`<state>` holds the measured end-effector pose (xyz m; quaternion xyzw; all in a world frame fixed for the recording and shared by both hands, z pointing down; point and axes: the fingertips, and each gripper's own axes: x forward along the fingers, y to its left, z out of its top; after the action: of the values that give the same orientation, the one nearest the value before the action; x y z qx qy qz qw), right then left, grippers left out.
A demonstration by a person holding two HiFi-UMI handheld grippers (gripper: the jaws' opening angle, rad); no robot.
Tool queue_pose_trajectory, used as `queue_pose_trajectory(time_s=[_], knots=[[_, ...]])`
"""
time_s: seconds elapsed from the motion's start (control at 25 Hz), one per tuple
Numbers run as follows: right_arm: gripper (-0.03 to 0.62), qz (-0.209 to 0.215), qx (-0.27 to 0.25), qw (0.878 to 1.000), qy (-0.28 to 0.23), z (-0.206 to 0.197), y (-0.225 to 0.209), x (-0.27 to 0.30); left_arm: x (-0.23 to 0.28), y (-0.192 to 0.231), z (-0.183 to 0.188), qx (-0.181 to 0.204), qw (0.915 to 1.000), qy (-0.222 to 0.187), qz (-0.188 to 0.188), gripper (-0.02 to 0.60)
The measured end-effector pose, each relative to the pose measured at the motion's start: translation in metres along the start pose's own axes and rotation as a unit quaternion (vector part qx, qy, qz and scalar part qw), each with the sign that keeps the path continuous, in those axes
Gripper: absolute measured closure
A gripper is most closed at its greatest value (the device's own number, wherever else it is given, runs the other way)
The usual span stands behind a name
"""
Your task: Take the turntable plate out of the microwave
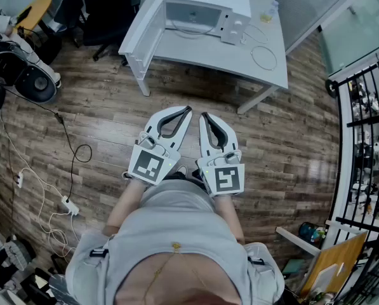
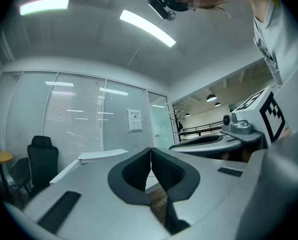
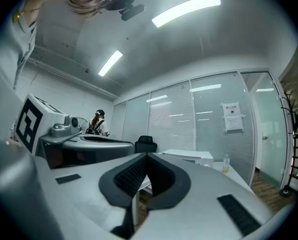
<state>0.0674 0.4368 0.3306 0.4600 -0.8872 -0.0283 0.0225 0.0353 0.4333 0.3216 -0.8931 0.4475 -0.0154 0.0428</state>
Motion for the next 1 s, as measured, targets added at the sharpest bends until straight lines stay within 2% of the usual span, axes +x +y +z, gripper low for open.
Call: queue_pose_trajectory(time_s=[0.24,0.36,0.44,0.48,0.76,1.0], knots=[[0.572,-0.007,0.003,1.0,-0.002,-0.001,-0.014,-0.003,0.006,0.0,-0.009,-0.027,0.9996,0.005,0.005,0.551],[0.521,0.001,0.008,1.0,-0.001,-0.004,-0.017,-0.006,0.006,0.002,-0.011,-0.037,0.9992,0.003,0.013,0.547],[0.518,0.009,0.015,1.0,-0.002,-0.007,-0.017,-0.007,0.006,0.003,-0.013,-0.041,0.999,0.005,0.016,0.469],[0.514,0.011,0.017,1.0,-0.001,-0.008,-0.017,-0.006,0.006,0.004,-0.013,-0.042,0.9989,0.006,0.018,0.46],[0.503,0.026,0.017,1.0,0.003,-0.015,-0.017,0.008,0.011,0.016,-0.022,-0.043,0.9986,0.019,0.026,0.46],[0.503,0.014,0.02,1.0,0.004,-0.02,-0.026,0.036,0.029,0.038,-0.031,-0.056,0.9981,0.022,0.014,0.46]])
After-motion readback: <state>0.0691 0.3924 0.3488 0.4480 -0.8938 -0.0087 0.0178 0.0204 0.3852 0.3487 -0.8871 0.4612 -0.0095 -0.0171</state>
